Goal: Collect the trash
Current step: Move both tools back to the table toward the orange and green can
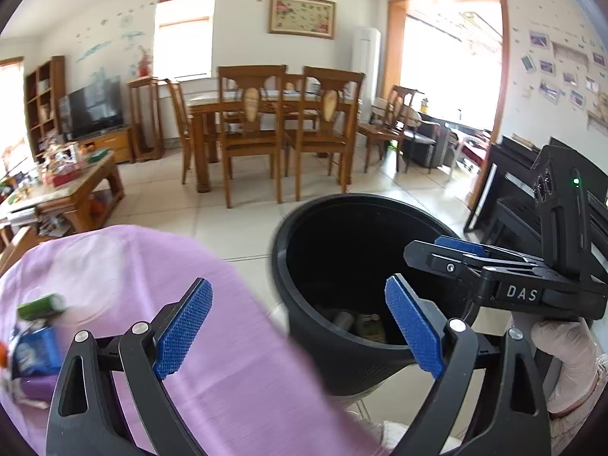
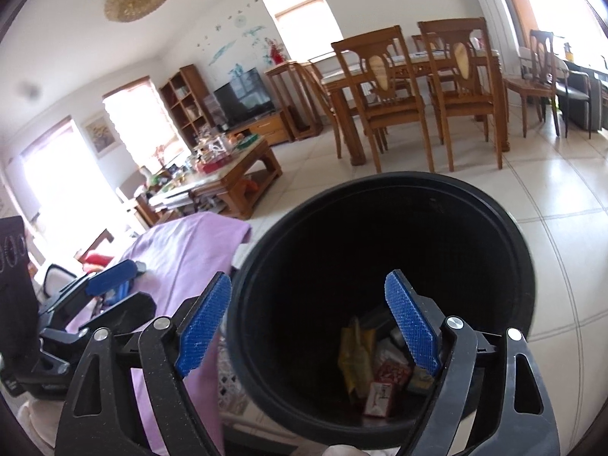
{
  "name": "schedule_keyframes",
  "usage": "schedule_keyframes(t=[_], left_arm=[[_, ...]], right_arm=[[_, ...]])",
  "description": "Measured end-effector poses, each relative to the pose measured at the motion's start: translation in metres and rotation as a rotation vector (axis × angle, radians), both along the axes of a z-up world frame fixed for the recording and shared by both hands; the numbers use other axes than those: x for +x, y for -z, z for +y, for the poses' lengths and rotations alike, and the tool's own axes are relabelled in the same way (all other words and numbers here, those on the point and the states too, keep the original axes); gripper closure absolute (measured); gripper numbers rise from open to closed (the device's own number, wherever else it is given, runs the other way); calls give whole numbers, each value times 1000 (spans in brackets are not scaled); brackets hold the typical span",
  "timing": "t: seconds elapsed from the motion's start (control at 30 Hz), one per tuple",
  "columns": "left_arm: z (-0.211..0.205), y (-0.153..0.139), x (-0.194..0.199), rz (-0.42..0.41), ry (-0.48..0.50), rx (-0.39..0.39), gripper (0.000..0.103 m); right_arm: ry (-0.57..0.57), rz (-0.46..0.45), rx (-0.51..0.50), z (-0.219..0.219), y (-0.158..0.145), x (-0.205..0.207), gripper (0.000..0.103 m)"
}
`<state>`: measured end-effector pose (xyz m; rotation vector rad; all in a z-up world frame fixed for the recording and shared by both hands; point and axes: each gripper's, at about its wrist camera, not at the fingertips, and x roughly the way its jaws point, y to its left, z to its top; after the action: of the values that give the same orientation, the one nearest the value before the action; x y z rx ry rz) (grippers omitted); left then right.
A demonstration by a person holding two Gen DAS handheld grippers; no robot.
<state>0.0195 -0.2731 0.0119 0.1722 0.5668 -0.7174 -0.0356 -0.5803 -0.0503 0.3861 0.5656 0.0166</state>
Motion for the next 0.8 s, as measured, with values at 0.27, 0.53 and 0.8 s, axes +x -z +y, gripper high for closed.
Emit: schedule_keyframes(t=[0.27,0.53,0.8], left_arm=[[94,-9,16,-1,-173,-57,11],[217,-3,58,52,-442,-86,11],[295,20,117,156,-553,17,12]], right_arm=[[-119,-5,-37,74,-17,37,20],[-253,4,-69,157,-22,76,20],[-387,26,-122,237,-23,121,20]])
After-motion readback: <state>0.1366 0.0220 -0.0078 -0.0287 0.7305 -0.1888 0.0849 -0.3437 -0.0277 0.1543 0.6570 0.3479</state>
